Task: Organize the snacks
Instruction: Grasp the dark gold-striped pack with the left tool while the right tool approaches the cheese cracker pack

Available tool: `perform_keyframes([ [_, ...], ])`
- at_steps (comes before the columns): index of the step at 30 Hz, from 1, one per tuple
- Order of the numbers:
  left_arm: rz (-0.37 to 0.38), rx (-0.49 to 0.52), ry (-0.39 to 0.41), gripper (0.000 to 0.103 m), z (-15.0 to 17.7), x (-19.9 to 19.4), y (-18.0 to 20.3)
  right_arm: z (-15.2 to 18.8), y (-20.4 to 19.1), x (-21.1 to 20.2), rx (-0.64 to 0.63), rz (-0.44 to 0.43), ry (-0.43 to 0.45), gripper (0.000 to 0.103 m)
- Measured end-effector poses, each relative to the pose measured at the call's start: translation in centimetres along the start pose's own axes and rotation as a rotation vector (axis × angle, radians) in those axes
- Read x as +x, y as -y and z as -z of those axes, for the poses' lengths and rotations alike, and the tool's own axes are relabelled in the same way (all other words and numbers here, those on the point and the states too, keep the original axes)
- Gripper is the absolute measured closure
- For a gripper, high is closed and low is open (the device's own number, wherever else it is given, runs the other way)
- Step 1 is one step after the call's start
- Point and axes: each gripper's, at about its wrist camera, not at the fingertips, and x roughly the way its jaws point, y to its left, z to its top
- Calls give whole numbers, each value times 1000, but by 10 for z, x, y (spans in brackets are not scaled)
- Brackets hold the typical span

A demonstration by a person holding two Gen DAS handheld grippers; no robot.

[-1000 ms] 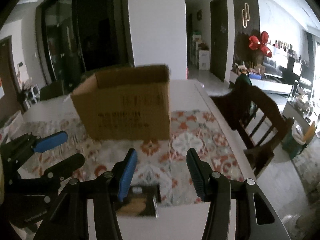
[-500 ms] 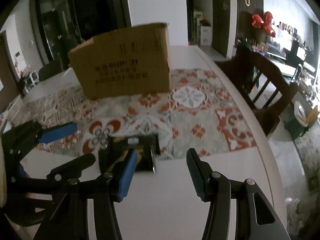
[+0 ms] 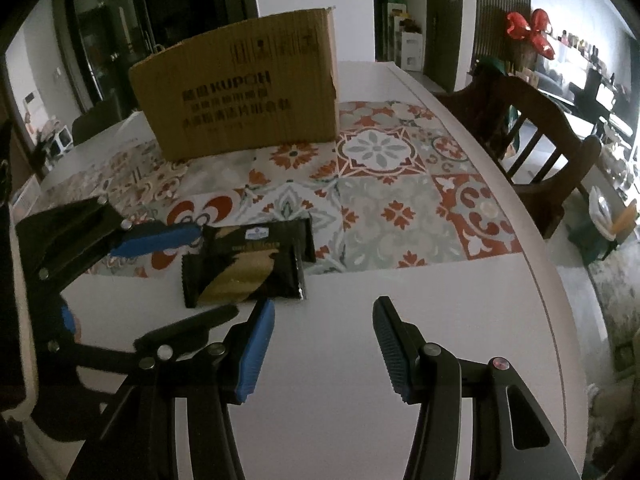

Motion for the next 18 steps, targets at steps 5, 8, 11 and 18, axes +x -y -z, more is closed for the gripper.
perform_keyframes([
  [5,6,52,-22,54,-2,10,3,2,2,3,12,4,-10,51],
  [8,10,60,-44,54,-2,18,3,2,3,4,16,7,-12,51],
  [11,21,46,-46,53,-3,20,1,2,4,5,20,7,-14,51],
  [18,58,-28,-41,68,1,20,-4,1,5,6,36,0,-14,51],
])
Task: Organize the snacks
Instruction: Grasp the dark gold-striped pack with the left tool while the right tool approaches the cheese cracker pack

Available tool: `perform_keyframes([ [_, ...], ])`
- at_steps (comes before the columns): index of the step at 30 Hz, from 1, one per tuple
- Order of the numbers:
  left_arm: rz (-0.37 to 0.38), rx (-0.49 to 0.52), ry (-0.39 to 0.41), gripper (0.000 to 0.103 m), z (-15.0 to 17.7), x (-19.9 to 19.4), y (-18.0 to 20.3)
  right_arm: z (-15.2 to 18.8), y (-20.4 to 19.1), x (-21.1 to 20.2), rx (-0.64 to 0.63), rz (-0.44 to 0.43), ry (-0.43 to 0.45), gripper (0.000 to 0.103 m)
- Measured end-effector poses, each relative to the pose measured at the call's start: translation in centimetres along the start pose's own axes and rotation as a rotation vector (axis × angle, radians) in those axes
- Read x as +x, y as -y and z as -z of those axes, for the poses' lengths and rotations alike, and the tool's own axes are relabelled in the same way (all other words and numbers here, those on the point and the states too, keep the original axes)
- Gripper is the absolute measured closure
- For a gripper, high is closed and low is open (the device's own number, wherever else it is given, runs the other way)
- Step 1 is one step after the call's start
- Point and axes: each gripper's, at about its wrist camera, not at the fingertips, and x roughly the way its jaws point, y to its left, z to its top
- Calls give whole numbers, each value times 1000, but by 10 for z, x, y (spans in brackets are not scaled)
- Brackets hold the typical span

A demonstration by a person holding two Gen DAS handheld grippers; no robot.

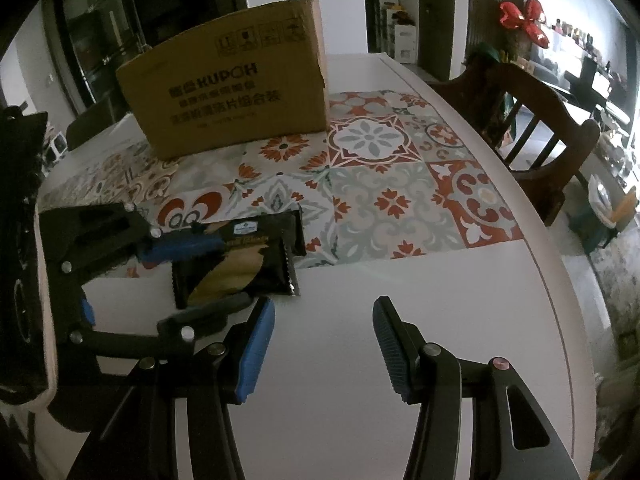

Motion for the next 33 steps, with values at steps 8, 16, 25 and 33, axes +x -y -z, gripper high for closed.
perform_keyframes([
  [8,-18,-141,12,69,7,-14,-5,-1,0,-6,1,-9,16,51],
  [16,-110,-420,2,69,20,-39,-31,-8,-5,-4,-33,-52,11,51],
  [25,-183,-698,10,69,43,-58,-53,-29,-25,10,-179,-116,-28,51],
  [33,-245,-754,18,69,58,-63,-68,-38,-38,24,-115,-162,4,22],
])
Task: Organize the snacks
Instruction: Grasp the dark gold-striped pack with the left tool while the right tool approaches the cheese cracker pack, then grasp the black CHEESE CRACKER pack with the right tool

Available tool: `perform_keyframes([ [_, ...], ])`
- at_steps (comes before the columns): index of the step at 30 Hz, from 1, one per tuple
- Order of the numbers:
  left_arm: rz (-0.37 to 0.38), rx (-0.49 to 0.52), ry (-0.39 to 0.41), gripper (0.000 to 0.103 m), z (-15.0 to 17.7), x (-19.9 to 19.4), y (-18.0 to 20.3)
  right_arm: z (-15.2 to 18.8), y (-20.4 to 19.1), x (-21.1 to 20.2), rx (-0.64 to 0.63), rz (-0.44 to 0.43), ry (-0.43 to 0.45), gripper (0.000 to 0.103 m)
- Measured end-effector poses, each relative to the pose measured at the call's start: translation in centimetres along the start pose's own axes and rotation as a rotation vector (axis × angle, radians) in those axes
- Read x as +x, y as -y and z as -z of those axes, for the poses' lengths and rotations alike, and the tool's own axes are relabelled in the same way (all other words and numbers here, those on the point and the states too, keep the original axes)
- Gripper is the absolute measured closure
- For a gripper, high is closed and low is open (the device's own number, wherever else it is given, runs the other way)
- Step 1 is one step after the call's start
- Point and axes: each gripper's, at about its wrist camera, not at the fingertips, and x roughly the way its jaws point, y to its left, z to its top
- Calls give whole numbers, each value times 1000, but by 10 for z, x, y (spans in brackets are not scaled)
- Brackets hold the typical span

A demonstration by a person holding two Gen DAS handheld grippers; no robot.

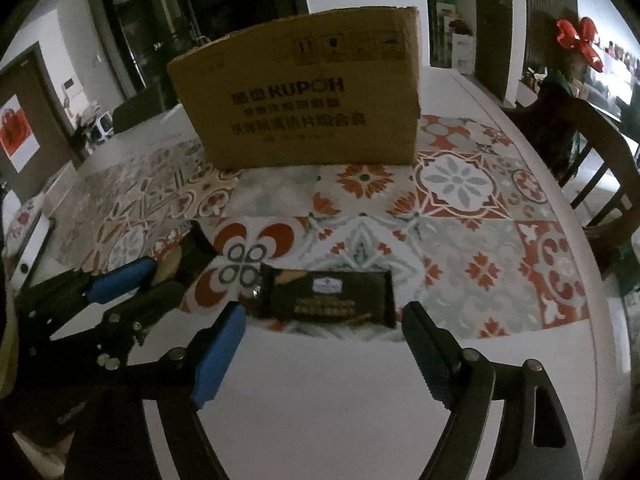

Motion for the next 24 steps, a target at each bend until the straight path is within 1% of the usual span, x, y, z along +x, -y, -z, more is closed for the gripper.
perform_keyframes([
  [6,-13,-26,0,69,0,4,-12,-5,-4,20,43,11,-20,22],
  [8,-16,-34,3,69,1,5,-15,-7,-6,23,39,18,-18,13],
  [10,-15,-40,2,69,1,6,-17,-8,-10,27,10,29,-26,8],
  [12,-15,-44,2,69,1,8,-19,-9,-14,32,-19,44,-41,8],
  [18,-17,-55,-5,69,1,11,-23,-10,-19,42,-62,156,-43,8],
  [22,-7,-54,-7,69,2,12,-21,-9,-20,44,-79,174,-37,9],
  [24,-6,-52,-9,69,2,13,-20,-8,-20,44,-85,194,-27,15],
])
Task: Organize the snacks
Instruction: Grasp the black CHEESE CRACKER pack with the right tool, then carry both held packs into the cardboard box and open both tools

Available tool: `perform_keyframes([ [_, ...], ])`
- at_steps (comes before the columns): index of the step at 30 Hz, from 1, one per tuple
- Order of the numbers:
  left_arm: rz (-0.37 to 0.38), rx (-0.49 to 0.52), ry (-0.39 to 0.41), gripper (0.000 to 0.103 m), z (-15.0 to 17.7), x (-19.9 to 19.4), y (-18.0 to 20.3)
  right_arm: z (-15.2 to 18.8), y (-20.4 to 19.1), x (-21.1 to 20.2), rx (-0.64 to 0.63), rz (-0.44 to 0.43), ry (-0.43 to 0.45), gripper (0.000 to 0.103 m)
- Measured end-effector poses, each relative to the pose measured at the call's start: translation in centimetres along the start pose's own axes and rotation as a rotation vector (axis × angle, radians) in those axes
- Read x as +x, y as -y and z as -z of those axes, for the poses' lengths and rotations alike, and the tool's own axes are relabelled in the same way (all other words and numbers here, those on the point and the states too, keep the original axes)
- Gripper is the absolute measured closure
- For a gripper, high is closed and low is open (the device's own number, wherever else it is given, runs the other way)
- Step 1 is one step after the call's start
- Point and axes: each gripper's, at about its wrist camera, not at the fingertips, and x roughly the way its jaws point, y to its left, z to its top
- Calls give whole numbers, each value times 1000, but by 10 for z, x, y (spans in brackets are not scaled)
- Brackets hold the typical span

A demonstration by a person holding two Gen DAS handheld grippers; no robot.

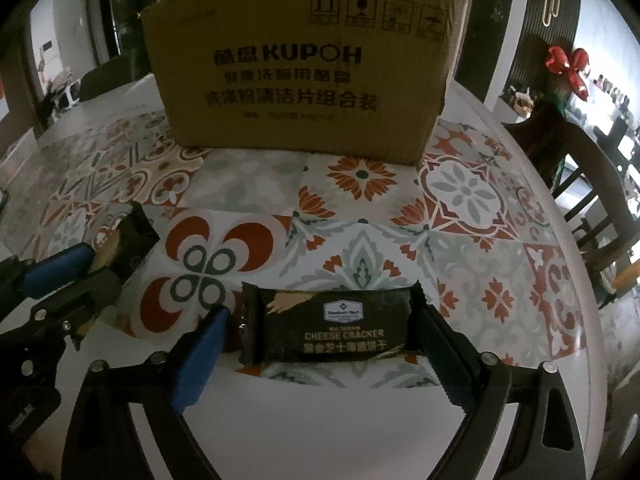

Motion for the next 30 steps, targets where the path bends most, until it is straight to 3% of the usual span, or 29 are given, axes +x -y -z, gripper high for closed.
perform_keyframes([
  [1,-1,0,0,69,0,0,0,0,1,-1,-2,8,11,23],
  [10,4,11,20,69,-3,-5,5,3,8,-11,41,-35,41,36],
  [19,8,8,64,69,-12,-25,8,2,9,-39,68,-64,104,37],
  [30,20,26,177,70,-47,-58,11,-24,12,-86,87,-70,244,37],
])
